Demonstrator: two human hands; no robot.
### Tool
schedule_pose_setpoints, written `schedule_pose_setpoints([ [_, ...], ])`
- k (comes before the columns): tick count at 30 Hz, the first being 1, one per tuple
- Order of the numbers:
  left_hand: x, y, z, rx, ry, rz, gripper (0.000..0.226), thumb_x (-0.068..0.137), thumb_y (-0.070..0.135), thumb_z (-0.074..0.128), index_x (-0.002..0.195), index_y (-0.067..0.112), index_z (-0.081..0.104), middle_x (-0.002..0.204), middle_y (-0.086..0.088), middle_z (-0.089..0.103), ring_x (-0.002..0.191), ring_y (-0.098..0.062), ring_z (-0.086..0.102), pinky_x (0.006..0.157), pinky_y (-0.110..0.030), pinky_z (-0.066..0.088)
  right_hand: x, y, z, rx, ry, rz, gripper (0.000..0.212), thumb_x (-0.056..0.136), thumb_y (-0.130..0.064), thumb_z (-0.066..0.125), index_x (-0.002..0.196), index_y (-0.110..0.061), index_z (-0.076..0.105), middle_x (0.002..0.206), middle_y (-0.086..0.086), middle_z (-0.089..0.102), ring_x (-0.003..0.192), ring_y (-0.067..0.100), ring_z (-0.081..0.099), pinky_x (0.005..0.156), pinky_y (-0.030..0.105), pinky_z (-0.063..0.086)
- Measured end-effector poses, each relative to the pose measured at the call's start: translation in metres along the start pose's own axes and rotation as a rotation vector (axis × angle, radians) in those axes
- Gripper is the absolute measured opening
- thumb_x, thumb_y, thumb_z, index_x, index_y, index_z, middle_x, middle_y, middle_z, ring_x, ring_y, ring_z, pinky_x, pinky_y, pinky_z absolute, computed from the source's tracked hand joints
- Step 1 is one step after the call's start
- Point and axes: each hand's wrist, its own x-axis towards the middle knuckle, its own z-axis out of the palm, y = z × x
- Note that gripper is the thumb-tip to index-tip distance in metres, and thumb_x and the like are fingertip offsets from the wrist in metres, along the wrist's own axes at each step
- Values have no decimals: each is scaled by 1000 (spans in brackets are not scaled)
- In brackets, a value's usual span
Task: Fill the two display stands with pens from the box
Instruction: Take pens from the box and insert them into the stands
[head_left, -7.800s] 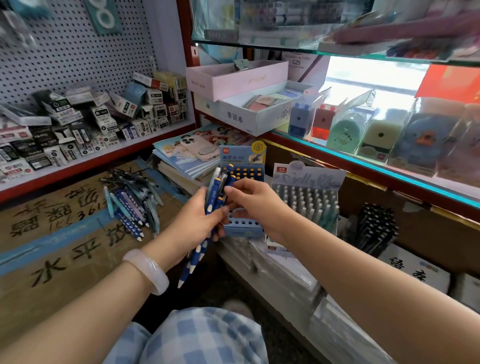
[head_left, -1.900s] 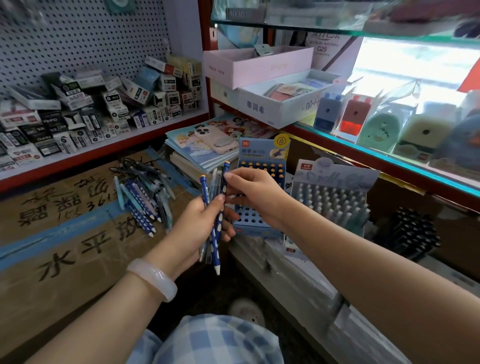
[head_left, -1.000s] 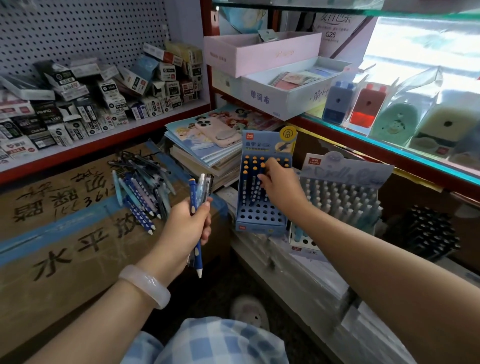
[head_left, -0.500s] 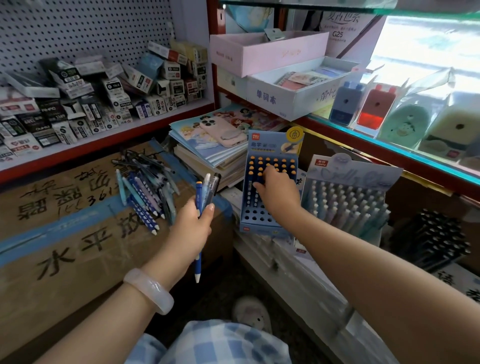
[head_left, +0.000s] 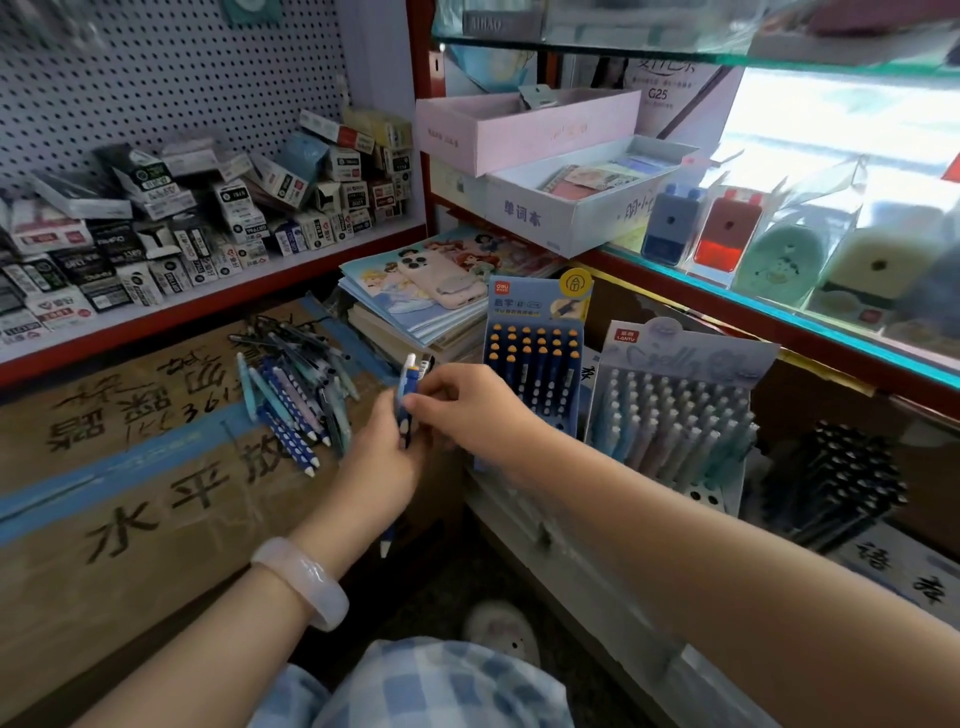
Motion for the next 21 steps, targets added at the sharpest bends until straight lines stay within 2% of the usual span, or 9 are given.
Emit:
schedule_pose_setpoints([
  [3,-4,5,0,-10,0,14,29,93,28,53,119,29,41,102,4,54,95,-16,51,78,-31,39,-2,-4,-19,224,72,47,10,93,-20,56,99,-13,60,89,1,64,80,11,62,74,26,55],
  [6,-8,5,-1,-11,-7,7,24,92,37,51,113,26,44,95,-2,55,86,-19,54,65,-29,38,-1,-8,-50,446,212,63,8,94,-16,54,99,-11,57,88,4,65,76,10,65,70,22,58],
  [8,-9,5,0,-29,-26,-6,22,93,42,46,110,26,44,92,-7,54,82,-21,54,64,-29,37,4,-4,-71,526,348,83,9,94,-15,54,102,-12,56,91,5,66,76,10,66,70,21,58],
  [10,-7,3,2,-95,-15,-46,21,97,41,38,107,24,45,81,-5,48,72,-19,49,65,-34,36,12,9,-89,394,497,93,10,94,-17,55,103,-13,56,93,5,67,77,11,68,73,25,59],
  [12,-3,0,4,-127,-5,-66,24,99,37,30,108,21,46,74,0,43,64,-16,42,66,-34,35,16,28,-97,125,589,93,6,93,-18,56,99,-15,56,93,3,68,80,14,69,78,34,59],
  [17,1,-5,6,-70,-2,-41,16,100,28,30,109,24,43,74,-2,44,64,-17,43,65,-36,37,11,68,-84,-228,491,72,6,93,-17,56,95,-13,53,92,9,66,85,23,64,80,46,55],
  [21,1,-7,6,-88,2,-14,15,100,25,35,112,28,42,75,-4,45,65,-18,44,64,-37,37,16,79,-72,-269,474,59,11,93,-17,55,97,-7,51,91,13,65,84,27,63,78,50,53],
])
